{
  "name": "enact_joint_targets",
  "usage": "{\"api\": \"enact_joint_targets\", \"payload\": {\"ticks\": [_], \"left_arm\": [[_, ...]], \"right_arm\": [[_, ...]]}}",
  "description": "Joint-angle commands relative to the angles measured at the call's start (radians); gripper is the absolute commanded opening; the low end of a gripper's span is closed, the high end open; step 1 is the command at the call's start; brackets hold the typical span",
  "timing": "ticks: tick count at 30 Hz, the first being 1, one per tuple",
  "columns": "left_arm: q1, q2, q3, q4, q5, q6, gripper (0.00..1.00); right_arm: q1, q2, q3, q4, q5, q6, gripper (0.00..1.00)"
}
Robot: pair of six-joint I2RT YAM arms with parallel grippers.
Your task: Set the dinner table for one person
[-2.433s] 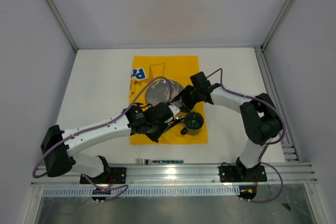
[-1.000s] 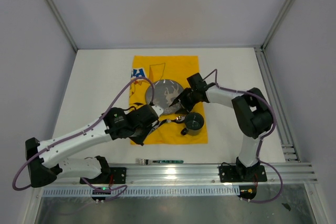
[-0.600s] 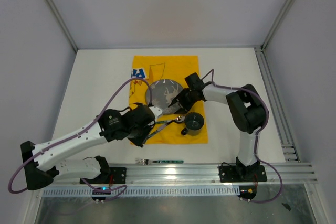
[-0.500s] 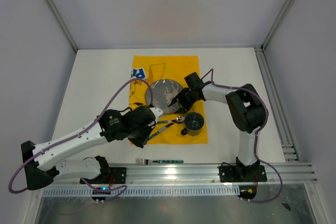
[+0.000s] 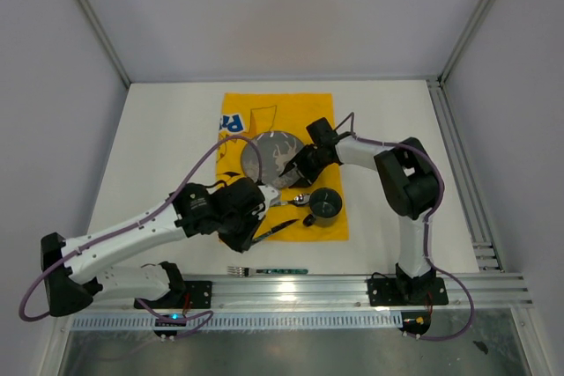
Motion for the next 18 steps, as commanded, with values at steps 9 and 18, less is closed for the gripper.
{"api": "enact_joint_targets", "payload": {"ticks": [9, 18], "left_arm": [[-0.003, 0.083, 0.018, 0.020, 0.036, 0.056, 0.00], [-0.003, 0.100, 0.021, 0.063, 0.056, 0.047, 0.00]], "right_arm": [[0.001, 0.035, 0.031, 0.032, 0.053, -0.019, 0.52], [0.000, 0.034, 0.025, 0.026, 0.052, -0.028, 0.51]]}}
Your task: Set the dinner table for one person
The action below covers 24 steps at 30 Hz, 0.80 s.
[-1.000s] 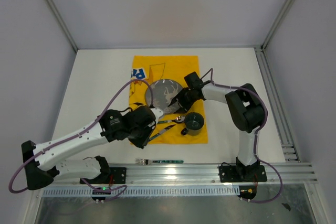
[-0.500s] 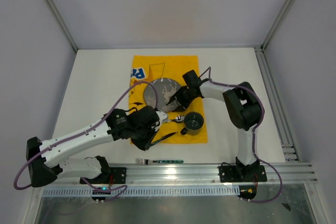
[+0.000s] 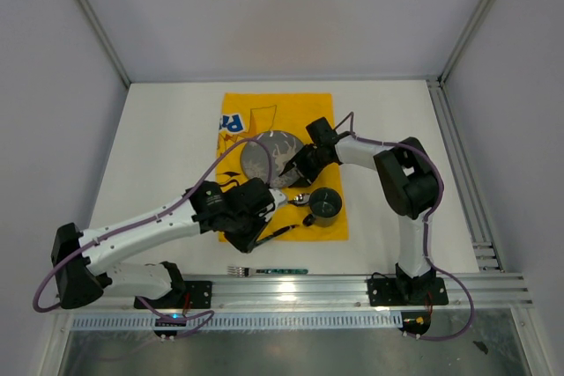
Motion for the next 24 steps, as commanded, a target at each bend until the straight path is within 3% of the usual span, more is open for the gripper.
{"api": "enact_joint_targets", "payload": {"ticks": [1, 13, 21, 24], "left_arm": [[-0.003, 0.001, 0.019, 0.057, 0.030, 0.012, 0.00], [-0.003, 0.050, 0.022, 0.078, -0.001, -0.028, 0.04], [-0.003, 0.147, 0.059, 0.054, -0.183, -0.129, 0.09], [-0.002, 0.221, 0.100, 0.005, -0.262, -0.177, 0.07]], "right_arm": [[0.000, 0.026, 0.016, 0.027, 0.055, -0.028, 0.51], [0.000, 0.026, -0.003, 0.012, 0.050, -0.054, 0.51], [0.000, 0.012, -0.024, -0.013, 0.041, -0.089, 0.51], [0.000, 0.003, -0.038, -0.004, 0.038, -0.086, 0.51]]}}
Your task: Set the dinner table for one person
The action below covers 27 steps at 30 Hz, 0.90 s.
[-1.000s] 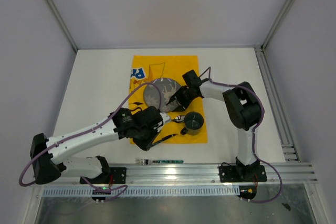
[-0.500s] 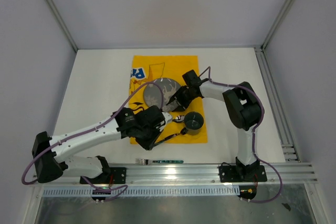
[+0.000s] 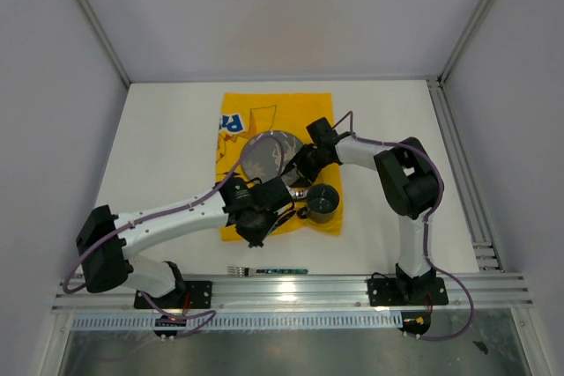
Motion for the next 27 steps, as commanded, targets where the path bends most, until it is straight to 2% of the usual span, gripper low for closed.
{"api": "enact_joint_targets", "payload": {"ticks": [1, 9, 15, 22, 27], "left_arm": [[0.003, 0.071, 0.069, -0.039, -0.164, -0.093, 0.06], [0.003, 0.100, 0.102, -0.050, -0.195, -0.053, 0.06], [0.003, 0.119, 0.105, -0.056, -0.188, -0.045, 0.01], [0.003, 0.067, 0.115, -0.061, -0.129, -0.028, 0.01], [0.003, -0.039, 0.187, -0.167, -0.121, -0.051, 0.00]], "right_arm": [[0.000, 0.001, -0.032, -0.015, 0.051, -0.036, 0.51], [-0.002, 0.021, -0.007, -0.029, 0.054, -0.043, 0.51], [-0.002, 0.027, 0.011, -0.035, 0.057, -0.048, 0.51], [-0.002, 0.042, 0.016, -0.029, 0.054, -0.048, 0.51], [-0.011, 0.035, 0.010, -0.024, 0.069, -0.054, 0.51]]}}
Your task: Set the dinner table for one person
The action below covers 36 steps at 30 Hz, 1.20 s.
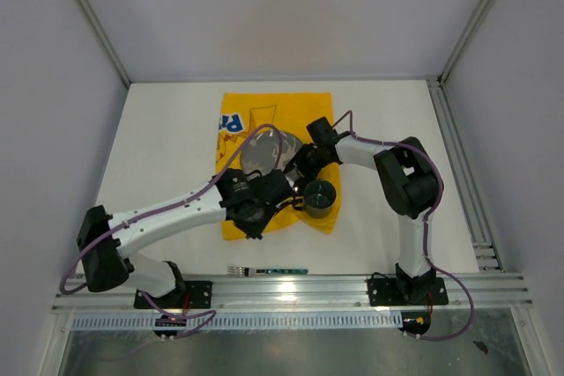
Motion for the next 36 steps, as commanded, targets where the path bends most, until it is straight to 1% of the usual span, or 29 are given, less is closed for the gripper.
{"api": "enact_joint_targets", "payload": {"ticks": [1, 5, 10, 13, 16, 17, 19, 20, 21, 23, 25, 28, 30, 31, 33, 36], "left_arm": [[0.005, -0.125, 0.103, -0.104, -0.030, -0.033, 0.00], [0.004, -0.195, 0.142, -0.173, -0.098, -0.057, 0.00], [0.004, -0.235, 0.142, -0.250, -0.082, -0.074, 0.00], [0.004, -0.281, 0.137, -0.258, -0.140, -0.091, 0.00], [0.004, -0.290, 0.136, -0.281, -0.147, -0.111, 0.00], [0.004, -0.290, 0.136, -0.296, -0.148, -0.114, 0.00], [0.004, -0.294, 0.137, -0.307, -0.171, -0.126, 0.00], [0.004, -0.303, 0.137, -0.313, -0.209, -0.129, 0.00], [0.004, -0.307, 0.140, -0.314, -0.228, -0.135, 0.00], [0.004, -0.318, 0.139, -0.310, -0.260, -0.142, 0.00], [0.004, -0.320, 0.125, -0.285, -0.263, -0.139, 0.00], [0.004, -0.301, 0.094, -0.241, -0.233, -0.123, 0.00], [0.004, -0.286, 0.067, -0.201, -0.214, -0.111, 0.00], [0.004, -0.281, 0.056, -0.186, -0.208, -0.097, 0.00], [0.004, -0.271, 0.029, -0.157, -0.196, -0.080, 0.00], [0.004, -0.251, 0.019, -0.129, -0.194, -0.050, 0.00]], "right_arm": [[-0.005, 0.024, 0.004, -0.024, 0.090, -0.044, 0.51], [-0.008, 0.012, 0.005, -0.025, 0.109, -0.055, 0.51], [-0.008, 0.024, 0.021, -0.036, 0.112, -0.061, 0.51], [-0.008, 0.035, 0.025, -0.036, 0.113, -0.067, 0.51], [-0.008, 0.040, 0.041, -0.035, 0.106, -0.105, 0.51], [-0.008, 0.038, 0.044, -0.026, 0.092, -0.127, 0.51], [-0.009, 0.041, 0.068, -0.006, 0.043, -0.229, 0.51], [-0.009, 0.025, 0.070, 0.004, 0.034, -0.266, 0.50], [-0.009, 0.008, 0.058, 0.054, 0.023, -0.297, 0.50], [-0.009, -0.038, 0.026, 0.102, 0.000, -0.368, 0.50], [-0.009, -0.118, -0.011, 0.140, 0.000, -0.441, 0.50], [-0.009, -0.219, -0.030, 0.134, 0.050, -0.521, 0.51], [-0.009, -0.285, -0.031, 0.126, 0.073, -0.584, 0.57], [-0.009, -0.307, -0.028, 0.114, 0.084, -0.595, 0.65], [-0.009, -0.350, -0.027, 0.096, 0.081, -0.609, 0.75], [-0.008, -0.440, -0.030, 0.033, 0.072, -0.606, 0.76]]}}
